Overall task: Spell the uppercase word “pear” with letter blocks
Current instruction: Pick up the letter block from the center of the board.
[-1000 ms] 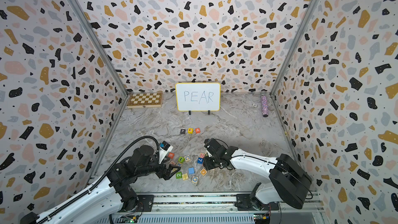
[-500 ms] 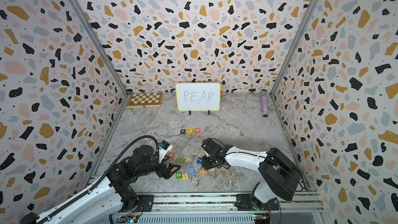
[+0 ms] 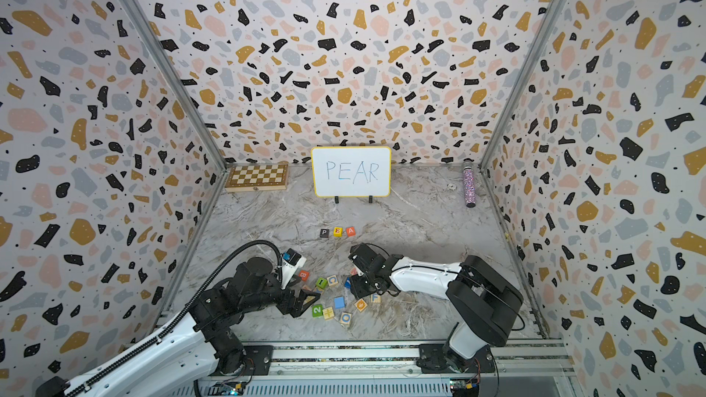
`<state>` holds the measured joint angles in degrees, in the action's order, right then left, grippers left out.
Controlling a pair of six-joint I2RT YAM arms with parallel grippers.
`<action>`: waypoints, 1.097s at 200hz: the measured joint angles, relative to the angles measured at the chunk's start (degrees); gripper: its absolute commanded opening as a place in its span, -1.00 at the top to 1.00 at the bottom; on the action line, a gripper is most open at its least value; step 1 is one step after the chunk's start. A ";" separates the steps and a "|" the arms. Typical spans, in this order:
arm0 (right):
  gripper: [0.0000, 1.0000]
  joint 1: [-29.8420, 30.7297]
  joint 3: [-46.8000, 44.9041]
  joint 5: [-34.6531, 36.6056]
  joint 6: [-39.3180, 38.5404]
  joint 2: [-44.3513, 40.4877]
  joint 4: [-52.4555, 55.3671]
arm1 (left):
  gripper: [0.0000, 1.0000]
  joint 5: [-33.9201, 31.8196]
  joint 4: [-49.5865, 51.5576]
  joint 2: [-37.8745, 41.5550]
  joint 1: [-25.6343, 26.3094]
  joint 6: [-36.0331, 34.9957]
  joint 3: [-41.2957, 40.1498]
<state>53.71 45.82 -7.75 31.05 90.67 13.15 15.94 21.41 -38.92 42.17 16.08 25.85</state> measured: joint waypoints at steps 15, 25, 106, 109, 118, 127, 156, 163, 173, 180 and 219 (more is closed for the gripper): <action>0.02 0.46 1.20 0.13 -0.92 1.22 -0.24 | -0.92 0.00 0.02 0.00 0.02 0.00 0.00; 0.00 0.79 1.88 0.35 -1.64 1.90 -0.35 | -0.92 -0.02 0.02 0.00 0.00 0.00 0.00; 0.02 2.64 4.26 3.80 -6.08 3.87 0.63 | -0.93 -0.50 0.07 -0.11 0.00 -0.24 0.00; 0.03 2.67 4.26 3.96 -6.27 3.87 0.70 | -0.93 -0.50 0.07 -0.11 0.02 -0.24 0.00; 0.08 2.67 4.26 4.22 -6.80 3.87 0.98 | -0.93 -0.55 0.07 -0.11 0.02 -0.26 0.00; 0.09 2.69 4.26 4.59 -7.41 3.87 1.31 | -0.93 -0.59 0.07 -0.11 0.02 -0.28 0.00; 0.06 2.80 4.26 5.51 -9.09 3.87 1.79 | -0.93 -0.76 0.07 -0.11 0.02 -0.42 0.00; 0.05 2.84 4.26 5.66 -9.46 3.87 1.88 | -0.93 -0.85 0.09 -0.11 0.00 -0.42 0.00; 0.05 2.93 4.26 5.79 -9.97 3.85 1.97 | -0.93 -0.90 0.09 -0.11 0.00 -0.42 0.00; 0.05 2.95 4.28 5.84 -10.27 3.85 2.03 | -0.93 -0.96 0.11 -0.11 0.02 -0.42 0.00; 0.06 2.95 4.28 5.75 -11.69 3.80 2.32 | -0.93 -1.05 0.20 -0.11 0.00 -0.46 0.00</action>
<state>56.66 50.11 -2.00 19.35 94.48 15.46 14.90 21.61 -39.03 42.17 15.62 25.85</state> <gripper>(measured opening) 0.480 0.963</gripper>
